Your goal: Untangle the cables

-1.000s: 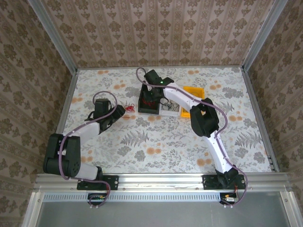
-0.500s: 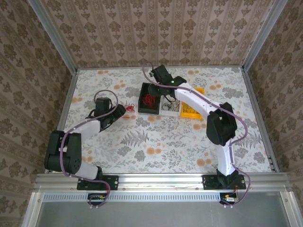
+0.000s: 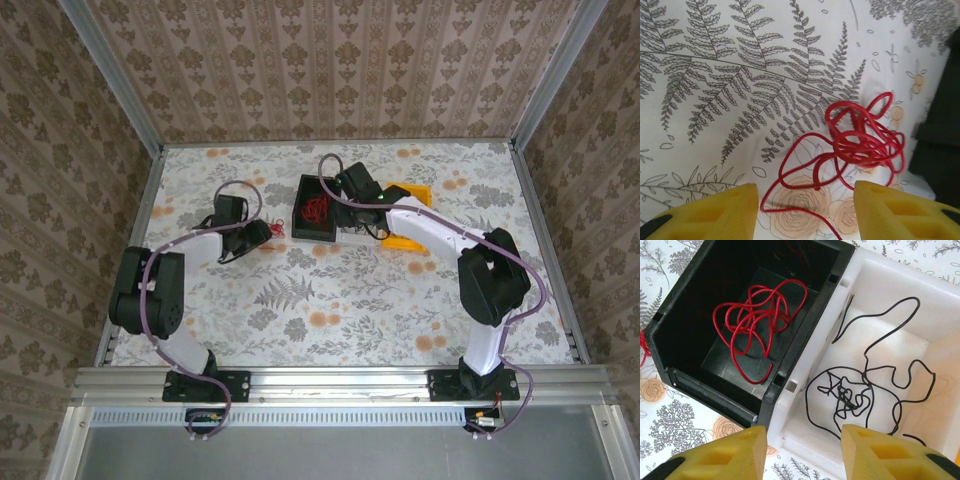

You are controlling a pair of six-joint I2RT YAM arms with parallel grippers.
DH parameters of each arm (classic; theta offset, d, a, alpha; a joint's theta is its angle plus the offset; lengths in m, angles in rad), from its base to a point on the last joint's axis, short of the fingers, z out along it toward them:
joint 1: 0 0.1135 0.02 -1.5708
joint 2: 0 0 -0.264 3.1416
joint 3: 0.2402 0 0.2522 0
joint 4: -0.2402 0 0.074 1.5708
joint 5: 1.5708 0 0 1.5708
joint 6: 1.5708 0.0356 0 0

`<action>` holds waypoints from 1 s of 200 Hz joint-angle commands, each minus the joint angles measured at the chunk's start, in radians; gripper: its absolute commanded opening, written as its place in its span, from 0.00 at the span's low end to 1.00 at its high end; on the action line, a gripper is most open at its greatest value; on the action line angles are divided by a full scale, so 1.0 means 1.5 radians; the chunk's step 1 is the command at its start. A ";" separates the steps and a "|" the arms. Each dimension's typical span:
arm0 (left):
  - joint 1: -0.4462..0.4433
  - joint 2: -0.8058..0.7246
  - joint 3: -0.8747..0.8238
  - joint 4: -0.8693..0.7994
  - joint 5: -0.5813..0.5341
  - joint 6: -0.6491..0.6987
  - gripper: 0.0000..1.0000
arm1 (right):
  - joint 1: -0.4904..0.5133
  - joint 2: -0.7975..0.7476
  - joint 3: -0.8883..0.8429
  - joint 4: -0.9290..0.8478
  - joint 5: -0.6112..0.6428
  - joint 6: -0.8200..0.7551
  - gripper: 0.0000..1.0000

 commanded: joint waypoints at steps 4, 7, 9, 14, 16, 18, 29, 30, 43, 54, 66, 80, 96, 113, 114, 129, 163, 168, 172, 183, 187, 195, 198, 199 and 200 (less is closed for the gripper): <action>-0.011 0.033 0.039 -0.042 -0.029 0.043 0.38 | -0.005 -0.022 0.008 0.016 0.006 0.014 0.44; -0.012 0.036 0.041 -0.046 -0.029 0.045 0.34 | -0.005 -0.022 0.008 0.016 0.005 0.014 0.44; -0.013 0.038 0.044 -0.048 -0.027 0.047 0.32 | -0.005 -0.022 0.009 0.017 0.003 0.015 0.44; -0.014 0.042 0.048 -0.056 -0.022 0.051 0.27 | -0.005 -0.022 0.009 0.017 0.001 0.015 0.43; -0.014 0.042 0.050 -0.060 -0.020 0.052 0.25 | -0.005 -0.022 0.010 0.017 0.000 0.015 0.43; -0.016 0.043 0.052 -0.064 -0.019 0.054 0.23 | -0.005 -0.022 0.009 0.017 0.000 0.016 0.44; -0.022 0.040 0.056 -0.084 -0.011 0.070 0.15 | -0.005 -0.024 0.008 0.018 -0.006 0.017 0.43; -0.023 0.039 0.056 -0.086 -0.011 0.072 0.14 | -0.005 -0.024 0.008 0.018 -0.007 0.017 0.43; -0.032 0.021 0.051 -0.115 -0.012 0.096 0.03 | -0.005 -0.028 -0.002 0.027 -0.018 0.019 0.43; -0.038 0.000 0.040 -0.132 -0.002 0.117 0.00 | -0.005 -0.028 -0.011 0.036 -0.039 0.018 0.43; -0.044 -0.028 0.021 -0.138 0.023 0.131 0.00 | -0.004 -0.022 -0.019 0.039 -0.063 0.022 0.44; -0.047 -0.063 -0.006 -0.133 0.080 0.141 0.00 | -0.004 -0.013 -0.030 0.041 -0.083 0.033 0.43; -0.049 -0.099 -0.031 -0.137 0.157 0.142 0.00 | -0.002 -0.006 -0.046 0.046 -0.106 0.043 0.43; -0.052 -0.132 -0.049 -0.153 0.223 0.147 0.00 | 0.003 -0.002 -0.061 0.054 -0.131 0.042 0.44; -0.052 -0.133 -0.049 -0.155 0.225 0.148 0.00 | 0.003 -0.002 -0.062 0.055 -0.132 0.042 0.44; -0.057 -0.154 -0.056 -0.176 0.267 0.166 0.00 | 0.006 -0.003 -0.075 0.065 -0.159 0.035 0.44; -0.077 -0.150 -0.047 -0.205 0.316 0.222 0.00 | 0.023 -0.008 -0.095 0.074 -0.224 -0.020 0.45; -0.080 -0.143 -0.045 -0.208 0.327 0.228 0.00 | 0.025 -0.007 -0.096 0.073 -0.232 -0.027 0.45; -0.083 -0.138 -0.042 -0.210 0.334 0.234 0.00 | 0.026 -0.008 -0.096 0.071 -0.238 -0.032 0.45; -0.094 -0.121 -0.033 -0.217 0.372 0.252 0.00 | 0.031 -0.008 -0.098 0.067 -0.259 -0.042 0.45; -0.098 -0.114 -0.029 -0.221 0.375 0.257 0.00 | 0.033 -0.009 -0.100 0.068 -0.268 -0.045 0.45; -0.105 -0.099 -0.023 -0.227 0.374 0.266 0.00 | 0.035 -0.008 -0.102 0.068 -0.285 -0.050 0.46; -0.107 -0.093 -0.020 -0.228 0.371 0.268 0.00 | 0.036 -0.008 -0.103 0.068 -0.290 -0.051 0.46; -0.108 -0.090 -0.020 -0.229 0.370 0.268 0.00 | 0.036 -0.007 -0.103 0.068 -0.291 -0.051 0.46; -0.109 -0.088 -0.019 -0.229 0.369 0.269 0.00 | 0.036 -0.007 -0.103 0.068 -0.293 -0.051 0.46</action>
